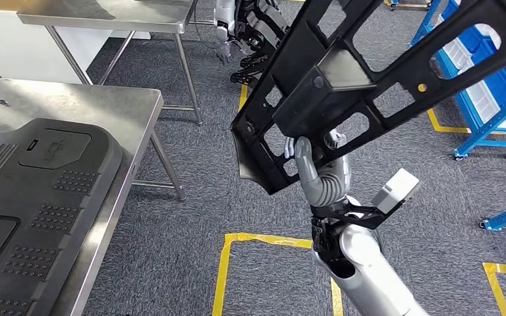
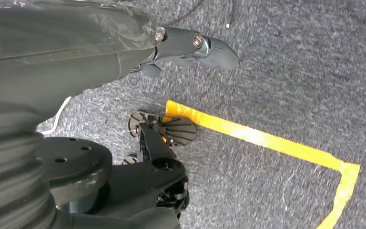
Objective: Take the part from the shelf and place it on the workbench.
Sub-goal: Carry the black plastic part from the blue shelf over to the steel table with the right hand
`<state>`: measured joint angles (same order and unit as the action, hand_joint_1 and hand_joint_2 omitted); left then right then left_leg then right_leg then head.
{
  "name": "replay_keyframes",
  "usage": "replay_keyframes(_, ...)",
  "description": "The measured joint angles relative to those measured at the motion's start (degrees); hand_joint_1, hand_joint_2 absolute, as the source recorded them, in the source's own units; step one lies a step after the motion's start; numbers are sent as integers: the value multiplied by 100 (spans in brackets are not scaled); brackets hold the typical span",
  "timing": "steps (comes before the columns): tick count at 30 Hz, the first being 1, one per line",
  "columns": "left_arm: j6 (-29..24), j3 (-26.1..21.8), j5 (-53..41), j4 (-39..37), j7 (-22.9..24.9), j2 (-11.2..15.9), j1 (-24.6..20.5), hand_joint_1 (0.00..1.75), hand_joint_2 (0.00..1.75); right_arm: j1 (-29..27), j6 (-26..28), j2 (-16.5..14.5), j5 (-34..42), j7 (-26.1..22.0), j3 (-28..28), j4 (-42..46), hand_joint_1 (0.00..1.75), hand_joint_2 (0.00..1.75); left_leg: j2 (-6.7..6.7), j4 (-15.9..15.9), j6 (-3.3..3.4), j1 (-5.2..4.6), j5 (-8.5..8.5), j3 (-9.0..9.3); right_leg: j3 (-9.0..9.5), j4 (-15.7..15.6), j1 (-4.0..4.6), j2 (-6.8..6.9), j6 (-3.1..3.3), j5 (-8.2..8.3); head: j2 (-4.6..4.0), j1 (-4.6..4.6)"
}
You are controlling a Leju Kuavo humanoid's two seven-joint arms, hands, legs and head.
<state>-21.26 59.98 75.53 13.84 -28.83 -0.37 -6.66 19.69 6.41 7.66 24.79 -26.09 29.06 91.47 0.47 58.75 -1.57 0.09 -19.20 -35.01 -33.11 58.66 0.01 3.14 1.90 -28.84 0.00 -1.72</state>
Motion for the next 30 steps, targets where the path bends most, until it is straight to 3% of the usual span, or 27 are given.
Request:
replay_keyframes(7,13,0,-36,-5,11,0,-3,0,175,0,-1,2,-6,-9,-4,0,175,175,3,4,26,-1,-9,0,17,-39,-5,-1,-66,23,0,26)
replay_keyframes(19,51,0,-66,-11,36,0,-6,0,175,-4,7,8,-24,-36,-16,0,175,175,11,6,26,7,-5,9,19,-41,0,0,-73,27,0,-15)
replay_keyframes(26,95,0,-112,-50,44,4,-5,0,175,-22,21,9,-73,-109,-26,2,175,175,17,-30,100,-5,-1,25,36,-64,-32,19,-132,39,0,-75)
replay_keyframes(28,97,0,-116,-52,51,4,-8,0,175,-24,21,11,-80,-117,-37,5,175,175,-1,-149,154,32,50,98,1,67,-42,-92,-168,-53,0,-63)
replay_keyframes(30,99,0,-117,-53,54,4,-21,0,175,-36,22,13,-84,-122,-50,7,175,175,-43,-216,185,53,81,148,-264,625,-66,-243,-196,-343,0,-26)
